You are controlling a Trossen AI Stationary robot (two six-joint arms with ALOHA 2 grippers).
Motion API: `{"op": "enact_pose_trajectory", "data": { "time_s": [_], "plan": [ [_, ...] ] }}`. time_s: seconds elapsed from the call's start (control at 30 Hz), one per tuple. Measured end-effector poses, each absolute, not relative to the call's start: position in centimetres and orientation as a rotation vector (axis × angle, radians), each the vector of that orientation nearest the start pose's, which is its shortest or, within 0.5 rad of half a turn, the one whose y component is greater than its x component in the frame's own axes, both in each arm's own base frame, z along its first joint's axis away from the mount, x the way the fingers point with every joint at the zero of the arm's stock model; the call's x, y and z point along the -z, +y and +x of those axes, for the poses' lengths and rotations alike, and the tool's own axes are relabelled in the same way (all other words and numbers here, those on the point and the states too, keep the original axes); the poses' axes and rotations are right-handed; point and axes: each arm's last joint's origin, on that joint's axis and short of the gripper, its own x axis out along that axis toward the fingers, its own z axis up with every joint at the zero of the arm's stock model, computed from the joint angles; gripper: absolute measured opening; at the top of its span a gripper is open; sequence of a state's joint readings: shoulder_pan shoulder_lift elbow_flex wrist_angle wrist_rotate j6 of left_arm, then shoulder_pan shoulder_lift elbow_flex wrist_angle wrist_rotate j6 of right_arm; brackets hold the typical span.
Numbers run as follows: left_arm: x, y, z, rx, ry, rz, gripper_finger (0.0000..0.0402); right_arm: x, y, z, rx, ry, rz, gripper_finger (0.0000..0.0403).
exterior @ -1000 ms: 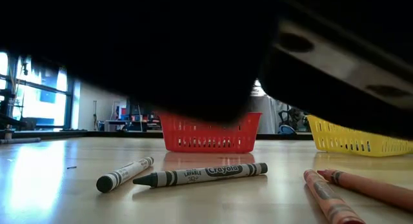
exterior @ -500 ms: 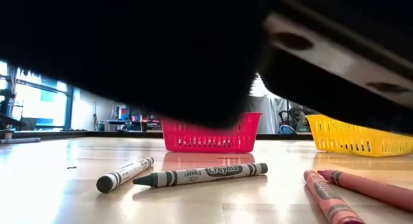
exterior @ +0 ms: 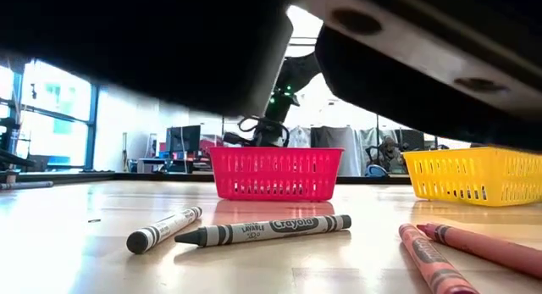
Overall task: Sort crayons
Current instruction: Put the gray crayon into the red bin
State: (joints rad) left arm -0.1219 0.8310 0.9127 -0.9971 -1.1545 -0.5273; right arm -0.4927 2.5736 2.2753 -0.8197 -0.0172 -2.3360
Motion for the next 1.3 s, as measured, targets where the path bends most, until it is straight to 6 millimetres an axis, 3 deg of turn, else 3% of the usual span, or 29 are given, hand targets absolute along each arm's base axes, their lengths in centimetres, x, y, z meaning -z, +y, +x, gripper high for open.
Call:
{"op": "enact_pose_trajectory", "data": {
  "time_s": [0.6, 1.3],
  "plan": [
    [-31.5, 1.1, 13.2, -1.107, 0.484, 0.109, 0.0085, -14.5, -25.2, 47.8, -0.896, 1.001, -1.743, 0.0087],
    [-31.5, 1.0, 13.2, -1.103, 0.492, 0.121, 0.0085, -15.3, -26.6, 48.2, -0.570, 1.024, -1.539, 0.0087]
  ]
}}
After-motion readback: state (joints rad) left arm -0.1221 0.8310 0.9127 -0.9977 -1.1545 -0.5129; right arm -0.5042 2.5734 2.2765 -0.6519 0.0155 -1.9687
